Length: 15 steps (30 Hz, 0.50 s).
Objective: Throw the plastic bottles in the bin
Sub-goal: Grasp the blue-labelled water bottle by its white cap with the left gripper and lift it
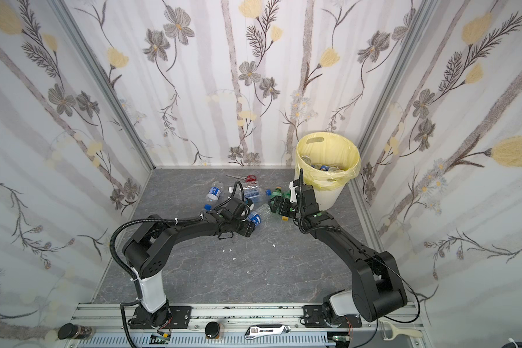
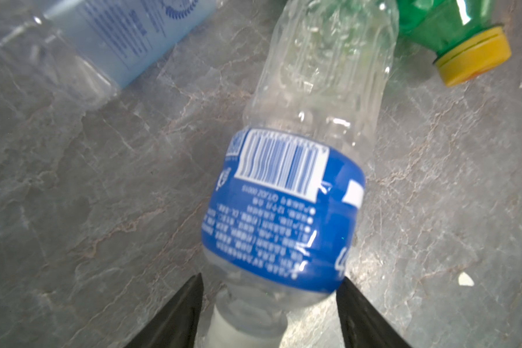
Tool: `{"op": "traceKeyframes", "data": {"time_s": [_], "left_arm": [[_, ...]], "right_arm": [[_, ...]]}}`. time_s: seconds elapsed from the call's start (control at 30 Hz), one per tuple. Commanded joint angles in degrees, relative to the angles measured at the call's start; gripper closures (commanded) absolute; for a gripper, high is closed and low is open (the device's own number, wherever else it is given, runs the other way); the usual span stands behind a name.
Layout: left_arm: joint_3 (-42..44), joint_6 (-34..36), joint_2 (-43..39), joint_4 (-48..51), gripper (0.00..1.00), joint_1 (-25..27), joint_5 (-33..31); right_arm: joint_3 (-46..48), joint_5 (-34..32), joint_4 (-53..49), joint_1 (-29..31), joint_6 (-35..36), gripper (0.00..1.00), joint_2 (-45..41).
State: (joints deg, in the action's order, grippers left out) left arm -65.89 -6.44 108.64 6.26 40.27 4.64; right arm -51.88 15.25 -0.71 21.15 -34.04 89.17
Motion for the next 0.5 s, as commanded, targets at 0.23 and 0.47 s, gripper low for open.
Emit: {"op": "traceKeyframes", "data": {"time_s": [0.23, 0.47], "left_arm": [[-5.43, 0.42, 5.62, -0.27, 0.29, -0.02, 0.88], [-4.15, 1.10, 4.18, -0.28, 0.50, -0.01, 1.23]], "right_arm": [[0.04, 0.97, 1.94, -0.37, -0.50, 0.00, -0.57], [-0.24, 1.45, 1.87, -0.59, -0.57, 0.00, 0.11]]}}
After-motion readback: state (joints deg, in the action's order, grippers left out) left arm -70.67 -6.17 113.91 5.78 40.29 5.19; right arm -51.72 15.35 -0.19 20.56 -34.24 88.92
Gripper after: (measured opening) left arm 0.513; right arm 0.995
